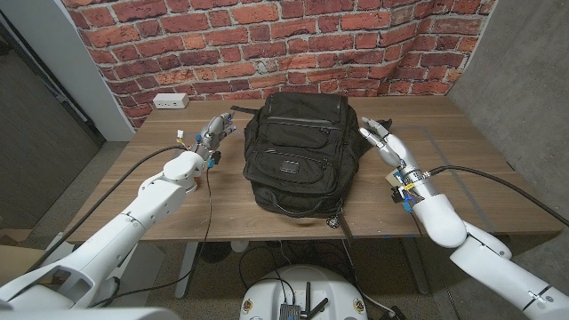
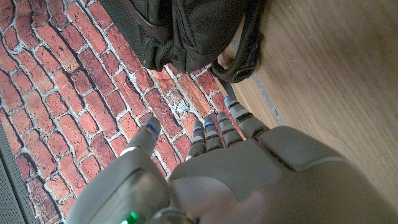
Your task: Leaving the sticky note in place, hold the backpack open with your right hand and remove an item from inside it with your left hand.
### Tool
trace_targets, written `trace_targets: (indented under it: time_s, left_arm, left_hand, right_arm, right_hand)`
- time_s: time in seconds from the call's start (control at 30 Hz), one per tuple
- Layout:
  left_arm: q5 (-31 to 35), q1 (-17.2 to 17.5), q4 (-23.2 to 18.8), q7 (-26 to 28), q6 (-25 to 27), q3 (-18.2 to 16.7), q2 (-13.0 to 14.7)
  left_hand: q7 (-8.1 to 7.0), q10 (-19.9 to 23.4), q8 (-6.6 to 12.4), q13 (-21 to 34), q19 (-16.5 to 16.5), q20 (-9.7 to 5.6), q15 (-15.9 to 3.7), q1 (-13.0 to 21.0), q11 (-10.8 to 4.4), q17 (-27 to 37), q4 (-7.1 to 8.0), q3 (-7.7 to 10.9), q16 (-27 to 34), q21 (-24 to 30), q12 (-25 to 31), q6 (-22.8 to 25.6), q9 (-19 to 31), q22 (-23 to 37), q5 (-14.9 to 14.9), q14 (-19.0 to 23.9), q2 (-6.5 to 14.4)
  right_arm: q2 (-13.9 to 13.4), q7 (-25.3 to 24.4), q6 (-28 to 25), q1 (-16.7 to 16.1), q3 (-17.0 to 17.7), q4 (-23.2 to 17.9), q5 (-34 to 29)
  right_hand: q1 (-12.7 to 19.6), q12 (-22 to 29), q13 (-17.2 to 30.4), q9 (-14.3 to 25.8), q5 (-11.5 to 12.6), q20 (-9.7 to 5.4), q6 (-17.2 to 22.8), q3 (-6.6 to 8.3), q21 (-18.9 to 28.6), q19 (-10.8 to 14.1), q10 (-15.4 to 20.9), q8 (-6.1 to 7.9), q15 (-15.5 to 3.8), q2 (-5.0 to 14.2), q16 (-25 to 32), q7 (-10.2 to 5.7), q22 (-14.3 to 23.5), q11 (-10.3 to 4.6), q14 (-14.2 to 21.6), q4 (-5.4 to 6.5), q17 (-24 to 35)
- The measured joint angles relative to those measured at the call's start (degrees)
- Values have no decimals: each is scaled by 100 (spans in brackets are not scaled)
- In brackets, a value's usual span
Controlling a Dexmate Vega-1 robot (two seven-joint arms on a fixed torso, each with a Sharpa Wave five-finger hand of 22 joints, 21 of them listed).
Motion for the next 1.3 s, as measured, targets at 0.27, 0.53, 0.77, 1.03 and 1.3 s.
trace_targets:
  time_s: [0.27, 0.53, 0.77, 1.03, 1.3]
  left_arm:
    - [-39, 92, -80, 49, -9, -50, 3]
    - [-64, 193, -176, 100, -45, -107, 32]
    - [-90, 232, -196, 115, -86, -130, 36]
    - [-101, 219, -127, 102, -124, -135, 2]
    - [-119, 167, -41, 55, -168, -135, -27]
  left_hand:
    - [0, -1, 0, 0, 0, 0, 0, 0, 0, 0, -24, 25, 0, 0, 0, 0, 0, 0, 0, 0, 0]
    - [0, -1, 0, 0, -1, 0, 0, 0, 1, -1, -24, 24, 0, 0, 0, 0, 0, 0, 0, 0, 0]
    - [0, 12, 0, -1, -1, 1, 0, 0, -12, -1, -40, 40, 0, 0, 0, 0, 0, 0, 0, -1, 0]
    - [0, 51, 0, -1, -1, 1, 0, 0, 11, -1, -47, 48, 0, 0, 0, -1, 0, 0, 0, -1, 0]
    - [20, 51, 0, -1, 19, -20, -3, 0, 11, -1, -47, 48, 0, 0, 0, 20, 0, 0, 0, 2, 0]
  right_arm:
    - [-14, -157, -192, -238, 72, -251, -471]
    - [-79, -235, -501, -477, 148, -535, -955]
    - [-174, -257, -832, -709, 204, -834, -1423]
    - [-231, -300, -1073, -828, 208, -1010, -1872]
    - [-336, -336, -1314, -1088, 207, -1269, -2288]
  right_hand:
    - [60, 0, 0, 0, 0, 0, -63, -11, 0, 0, -8, -23, -1, -1, 4, -60, 0, -8, 62, -57, -16]
    - [90, 0, 0, 0, -21, 11, -63, -23, 0, 72, 54, -23, -22, -31, 69, -60, 0, -130, 248, -152, -52]
    - [163, 0, 0, 0, -44, 10, -62, 8, 0, 114, 141, -23, 4, -27, 90, -59, 0, -104, 352, -240, -79]
    - [298, 38, 28, 0, -43, 20, -62, 4, 0, 185, 209, -22, -31, -162, 91, -59, 0, -98, 440, -413, -140]
    - [378, 38, 28, 0, -44, 21, -61, 23, 0, 225, 285, 1, -18, -241, 91, -59, 0, -83, 512, -527, -185]
